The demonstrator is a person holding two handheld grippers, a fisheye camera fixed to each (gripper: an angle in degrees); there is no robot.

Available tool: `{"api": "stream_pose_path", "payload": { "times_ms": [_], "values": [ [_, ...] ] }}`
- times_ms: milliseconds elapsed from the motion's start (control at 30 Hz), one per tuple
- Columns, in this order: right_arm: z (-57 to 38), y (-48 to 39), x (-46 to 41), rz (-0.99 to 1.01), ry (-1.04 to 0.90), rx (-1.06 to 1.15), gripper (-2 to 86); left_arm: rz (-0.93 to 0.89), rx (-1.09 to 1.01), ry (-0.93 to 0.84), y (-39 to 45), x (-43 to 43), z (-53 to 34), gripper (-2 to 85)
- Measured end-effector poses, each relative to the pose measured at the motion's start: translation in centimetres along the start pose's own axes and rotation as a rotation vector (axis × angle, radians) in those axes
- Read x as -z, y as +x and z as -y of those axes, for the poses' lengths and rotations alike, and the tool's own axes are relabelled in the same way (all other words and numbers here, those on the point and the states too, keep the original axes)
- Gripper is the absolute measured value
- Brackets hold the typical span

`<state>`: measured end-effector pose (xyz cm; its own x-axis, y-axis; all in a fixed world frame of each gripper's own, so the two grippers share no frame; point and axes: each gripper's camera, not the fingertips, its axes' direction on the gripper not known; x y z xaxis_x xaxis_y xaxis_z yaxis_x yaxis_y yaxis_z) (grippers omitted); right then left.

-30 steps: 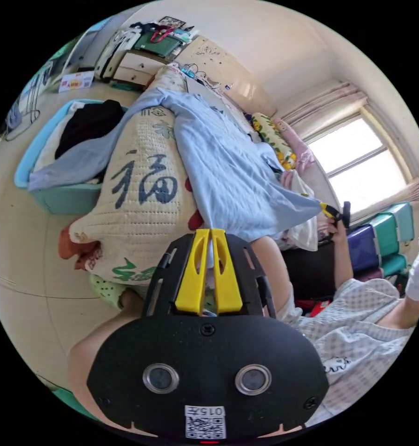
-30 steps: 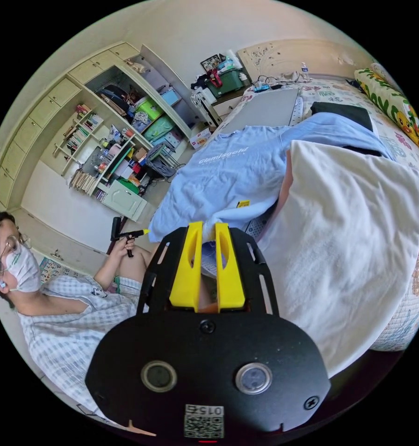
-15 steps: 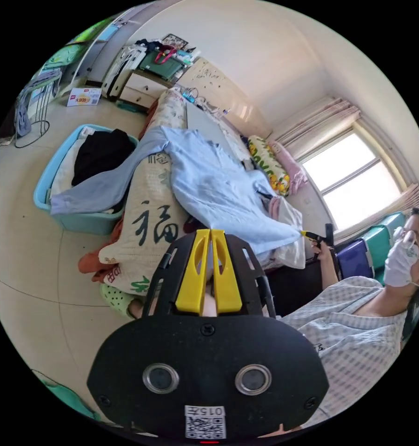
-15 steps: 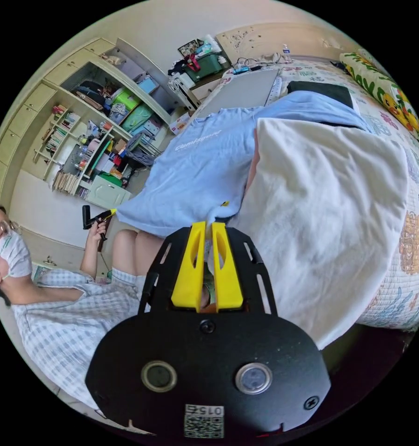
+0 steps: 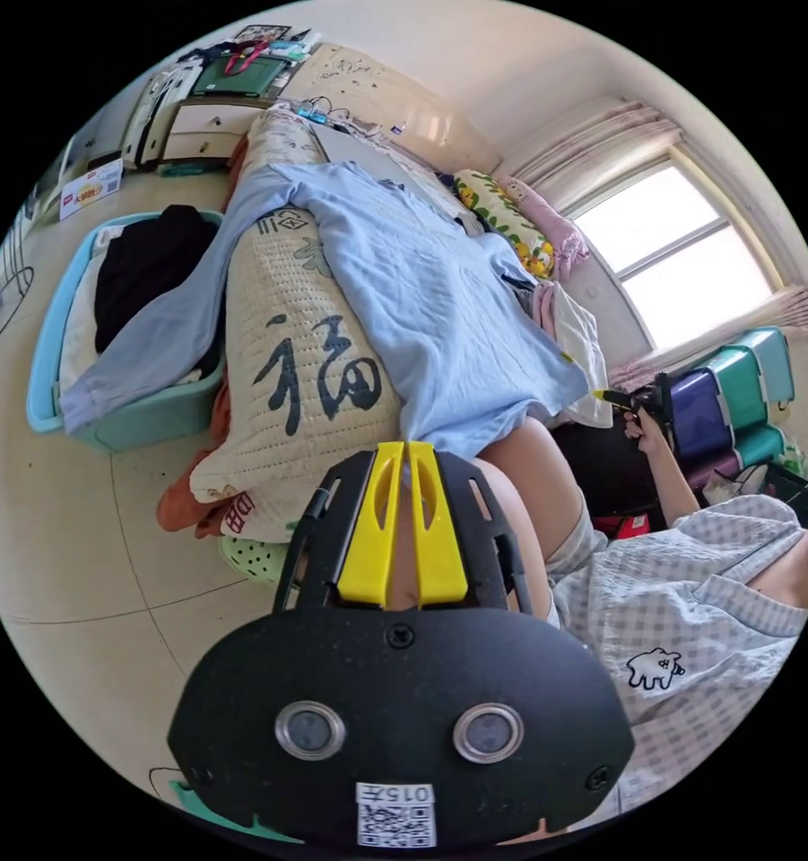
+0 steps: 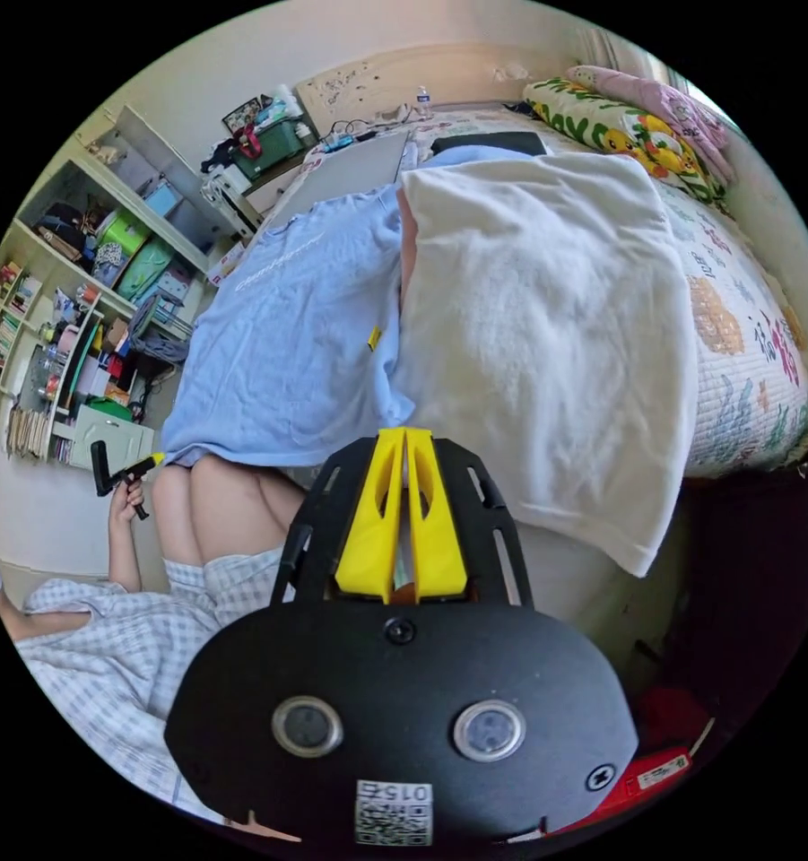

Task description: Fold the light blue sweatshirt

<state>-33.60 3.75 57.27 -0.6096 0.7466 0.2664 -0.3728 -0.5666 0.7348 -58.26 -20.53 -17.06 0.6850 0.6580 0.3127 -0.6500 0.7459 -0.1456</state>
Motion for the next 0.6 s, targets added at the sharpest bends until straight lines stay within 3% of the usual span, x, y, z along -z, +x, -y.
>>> {"api": "stream_pose_path", "payload": {
  "times_ms": [133,333,433,533,600],
  "values": [
    [0.0,-5.9,10.7,-0.051,0.124,0.005,-0.3,0.032,0.019,0.058,0.4,0.8,-1.3,-0.3],
    [2.6,-24.7,19.6,-0.297,0.352,0.131,-0.5,0.291,-0.055,0.370,9.6,2.5,-2.9,-0.6],
    [5.8,-36.5,19.7,-0.409,0.303,0.243,-0.6,0.383,-0.091,0.461,13.7,1.2,-3.4,-0.6],
    [8.4,-47.3,19.1,-0.641,0.192,0.381,-0.8,0.312,0.008,0.548,13.4,1.8,-5.3,-0.6],
    [8.8,-52.0,19.6,-0.801,0.218,0.465,-0.9,0.271,0.044,0.553,12.3,2.3,-7.0,-0.6]
  ]
}}
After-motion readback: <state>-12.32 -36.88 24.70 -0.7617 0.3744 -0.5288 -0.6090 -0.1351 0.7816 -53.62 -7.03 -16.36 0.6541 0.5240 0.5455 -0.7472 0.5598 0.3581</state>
